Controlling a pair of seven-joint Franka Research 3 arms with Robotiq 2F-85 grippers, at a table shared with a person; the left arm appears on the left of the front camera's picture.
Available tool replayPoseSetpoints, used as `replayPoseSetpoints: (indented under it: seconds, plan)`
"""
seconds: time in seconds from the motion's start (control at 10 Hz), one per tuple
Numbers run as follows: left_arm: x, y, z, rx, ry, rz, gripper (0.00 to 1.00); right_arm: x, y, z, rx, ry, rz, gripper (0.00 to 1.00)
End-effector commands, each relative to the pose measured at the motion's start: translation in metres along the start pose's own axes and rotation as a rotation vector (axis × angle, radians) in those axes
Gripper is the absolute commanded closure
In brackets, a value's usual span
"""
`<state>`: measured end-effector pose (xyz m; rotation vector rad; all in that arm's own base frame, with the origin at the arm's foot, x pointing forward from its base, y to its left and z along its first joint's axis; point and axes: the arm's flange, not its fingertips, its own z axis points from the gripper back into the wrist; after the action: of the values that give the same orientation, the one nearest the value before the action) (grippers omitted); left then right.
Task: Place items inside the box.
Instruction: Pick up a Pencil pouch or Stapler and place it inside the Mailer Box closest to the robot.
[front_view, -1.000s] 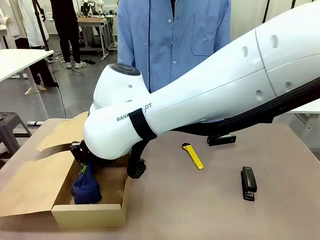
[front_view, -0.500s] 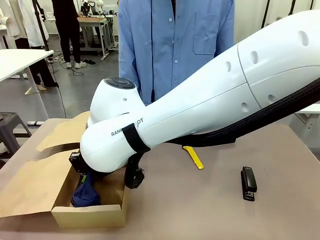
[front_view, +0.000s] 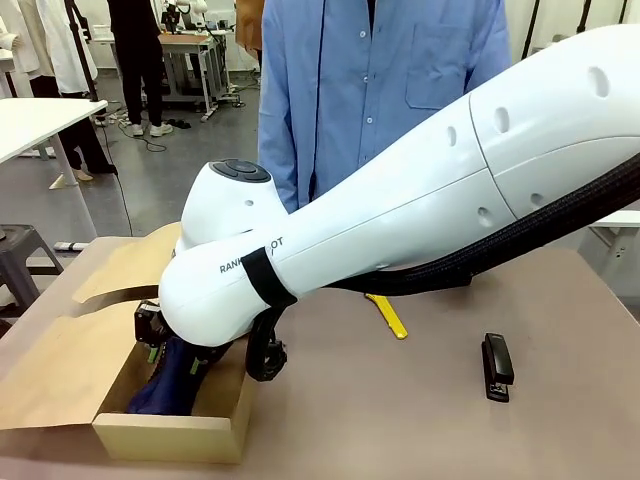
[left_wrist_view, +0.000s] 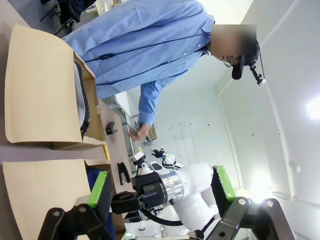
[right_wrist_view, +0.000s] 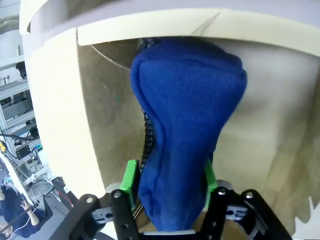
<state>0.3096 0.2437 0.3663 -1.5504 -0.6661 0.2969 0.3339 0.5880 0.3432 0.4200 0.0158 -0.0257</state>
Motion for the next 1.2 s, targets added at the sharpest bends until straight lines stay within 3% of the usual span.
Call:
replayPoseSetpoints:
  seconds: [0.0,0.5,0.7,0.9,1.0,1.1]
  plan:
    - [-0.001,-0.002,-0.001,-0.015,0.004,-0.012,0.00,-0.001,0.001,0.002,0.027,-0.010,-0.010,0.00]
    - [-0.001,-0.002,-0.001,-0.015,0.004,-0.012,0.00,0.000,-0.003,0.010,0.049,-0.013,-0.014,0.00]
    - [-0.001,-0.002,-0.001,-0.015,0.004,-0.012,0.00,-0.010,-0.004,0.041,0.009,0.011,0.031,0.00]
    - [-0.001,-0.002,-0.001,-0.015,0.004,-0.012,0.00,-0.044,-0.007,0.099,-0.059,0.065,0.104,0.00]
    - [-0.001,-0.002,-0.001,-0.015,0.004,-0.012,0.00,-0.061,-0.018,0.126,-0.085,0.127,0.107,0.00]
    - [-0.001,-0.002,-0.001,-0.015,0.004,-0.012,0.00,-0.079,-0.038,0.148,-0.125,0.254,0.128,0.00]
